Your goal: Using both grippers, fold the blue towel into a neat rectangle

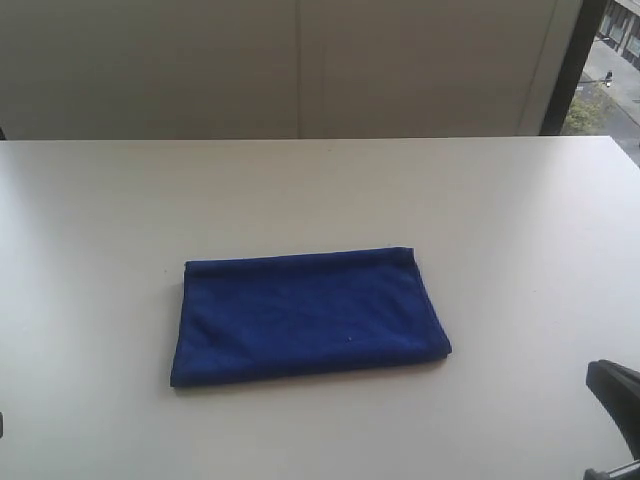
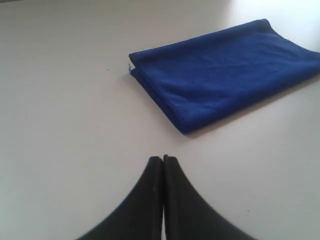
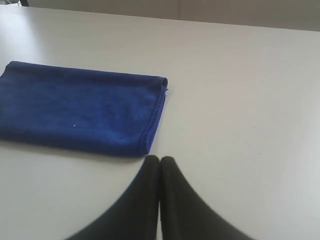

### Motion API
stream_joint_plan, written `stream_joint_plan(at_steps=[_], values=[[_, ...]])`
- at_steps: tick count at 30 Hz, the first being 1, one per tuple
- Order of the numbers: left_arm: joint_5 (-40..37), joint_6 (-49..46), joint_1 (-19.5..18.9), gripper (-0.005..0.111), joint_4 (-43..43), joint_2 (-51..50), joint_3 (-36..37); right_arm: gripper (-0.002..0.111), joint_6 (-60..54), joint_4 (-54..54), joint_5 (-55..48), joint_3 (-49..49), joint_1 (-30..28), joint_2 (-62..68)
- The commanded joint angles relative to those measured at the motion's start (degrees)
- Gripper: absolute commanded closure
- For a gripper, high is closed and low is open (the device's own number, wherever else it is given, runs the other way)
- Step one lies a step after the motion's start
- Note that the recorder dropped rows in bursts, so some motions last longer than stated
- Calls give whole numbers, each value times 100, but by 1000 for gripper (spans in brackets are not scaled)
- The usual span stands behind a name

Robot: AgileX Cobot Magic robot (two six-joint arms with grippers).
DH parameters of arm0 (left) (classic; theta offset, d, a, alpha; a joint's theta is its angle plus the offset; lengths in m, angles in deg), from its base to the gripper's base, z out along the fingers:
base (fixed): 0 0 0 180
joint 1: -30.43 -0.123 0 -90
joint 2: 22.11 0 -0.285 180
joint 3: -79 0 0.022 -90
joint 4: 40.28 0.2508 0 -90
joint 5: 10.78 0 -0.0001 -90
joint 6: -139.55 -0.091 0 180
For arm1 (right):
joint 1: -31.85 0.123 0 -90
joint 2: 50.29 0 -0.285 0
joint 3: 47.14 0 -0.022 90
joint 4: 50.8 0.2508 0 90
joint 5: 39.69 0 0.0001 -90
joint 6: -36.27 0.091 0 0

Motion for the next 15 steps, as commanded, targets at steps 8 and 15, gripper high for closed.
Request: stream_joint_plan(at_steps=[8,15], values=[[-112,-110,6,107,28,31,30,108,-92,43,128,34,-31,-39],[-112,-110,6,107,28,31,30,108,-92,43,128,34,-31,-39]])
